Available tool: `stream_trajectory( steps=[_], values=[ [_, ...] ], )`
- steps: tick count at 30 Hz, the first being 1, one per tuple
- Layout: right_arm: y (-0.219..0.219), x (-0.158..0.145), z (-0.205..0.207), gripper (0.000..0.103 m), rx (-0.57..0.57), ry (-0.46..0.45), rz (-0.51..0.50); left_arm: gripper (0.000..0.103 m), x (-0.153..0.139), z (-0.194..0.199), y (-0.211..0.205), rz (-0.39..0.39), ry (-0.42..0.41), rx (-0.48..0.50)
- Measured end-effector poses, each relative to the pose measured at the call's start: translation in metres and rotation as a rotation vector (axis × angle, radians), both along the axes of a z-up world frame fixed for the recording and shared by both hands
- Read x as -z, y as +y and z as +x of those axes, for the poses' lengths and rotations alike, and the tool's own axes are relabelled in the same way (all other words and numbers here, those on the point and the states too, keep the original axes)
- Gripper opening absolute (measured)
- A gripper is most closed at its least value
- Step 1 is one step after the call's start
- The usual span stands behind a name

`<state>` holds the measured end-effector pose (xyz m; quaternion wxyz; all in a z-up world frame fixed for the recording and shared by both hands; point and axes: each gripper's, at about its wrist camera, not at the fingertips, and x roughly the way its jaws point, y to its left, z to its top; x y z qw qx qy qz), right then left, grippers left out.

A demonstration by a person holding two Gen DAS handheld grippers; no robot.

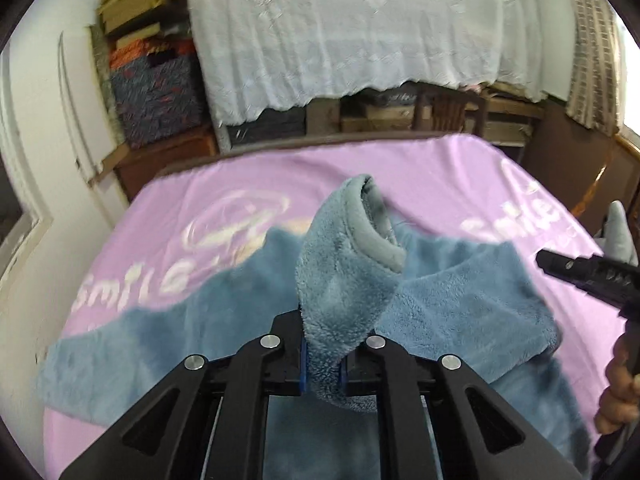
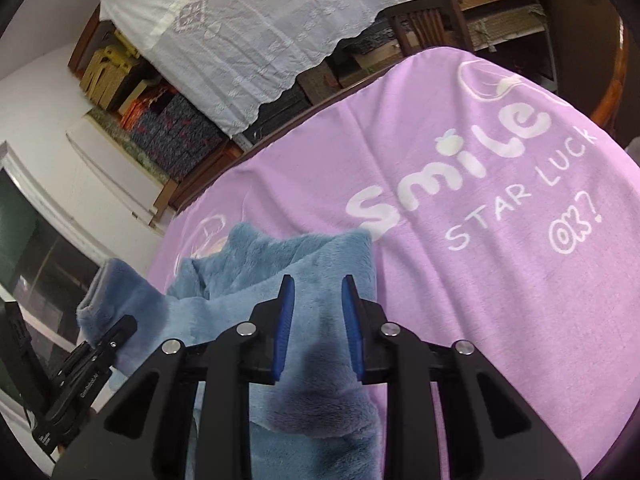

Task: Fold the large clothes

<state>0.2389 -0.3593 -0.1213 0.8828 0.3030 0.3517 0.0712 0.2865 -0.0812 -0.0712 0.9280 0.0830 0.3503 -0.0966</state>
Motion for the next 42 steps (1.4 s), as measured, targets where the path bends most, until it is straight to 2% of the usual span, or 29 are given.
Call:
stream_trajectory(
  steps=[2, 5, 8, 13, 15, 16, 18, 21, 24, 26, 29, 31, 32, 35, 38, 42],
  values=[
    [0.010, 0.006, 0.004, 0.024, -0.029, 0.033, -0.027, 0.035, 0.010, -0.001, 0.007, 0.003, 0.030, -0.020],
    [0.019, 0.015, 0.010, 0.022, -0.049, 0.090, -0.067, 0.041, 0.021, -0.002, 0.022, 0.003, 0.050, -0.053],
    [0.020, 0.029, 0.018, 0.014, -0.045, 0.163, -0.102, 0.041, 0.026, 0.004, 0.037, -0.032, 0.072, -0.087],
    [0.014, 0.035, 0.018, 0.006, -0.020, 0.176, -0.087, 0.040, 0.034, 0.013, 0.074, -0.080, 0.130, -0.194],
    [0.012, 0.032, 0.016, 0.006, 0.005, 0.166, -0.094, 0.039, 0.033, 0.013, 0.086, -0.112, 0.147, -0.223],
    [0.010, 0.026, 0.012, 0.010, 0.029, 0.142, -0.114, 0.039, 0.029, 0.011, 0.091, -0.135, 0.148, -0.227],
    [0.011, 0.012, 0.004, 0.010, 0.040, 0.082, -0.135, 0.039, 0.018, 0.006, 0.089, -0.151, 0.121, -0.209],
    [0.023, -0.006, -0.006, 0.010, -0.030, 0.004, -0.111, 0.039, 0.002, -0.003, 0.068, -0.136, 0.084, -0.116],
    [0.038, -0.004, -0.006, 0.010, -0.104, 0.018, -0.102, 0.040, 0.002, -0.006, 0.037, -0.118, 0.104, -0.016],
    [0.047, 0.003, -0.003, 0.011, -0.165, 0.051, -0.069, 0.040, 0.010, -0.002, 0.025, -0.098, 0.125, 0.008],
    [0.053, 0.014, 0.003, 0.010, -0.198, 0.115, -0.061, 0.040, 0.028, 0.007, 0.017, -0.063, 0.161, 0.007],
    [0.050, 0.030, 0.010, 0.005, -0.191, 0.198, -0.054, 0.043, 0.047, 0.015, 0.021, -0.050, 0.211, -0.013],
    [0.047, 0.033, 0.011, 0.003, -0.189, 0.207, -0.032, 0.044, 0.054, 0.018, 0.024, -0.055, 0.229, -0.015],
    [0.040, 0.033, 0.009, 0.000, -0.170, 0.219, -0.010, 0.044, 0.053, 0.016, 0.030, -0.071, 0.213, -0.010],
    [0.040, 0.029, 0.004, 0.000, -0.147, 0.209, -0.056, 0.043, 0.046, 0.012, 0.039, -0.089, 0.190, -0.035],
    [0.035, 0.019, -0.008, 0.003, -0.100, 0.151, -0.085, 0.043, 0.031, 0.009, 0.058, -0.140, 0.141, -0.077]
  ],
)
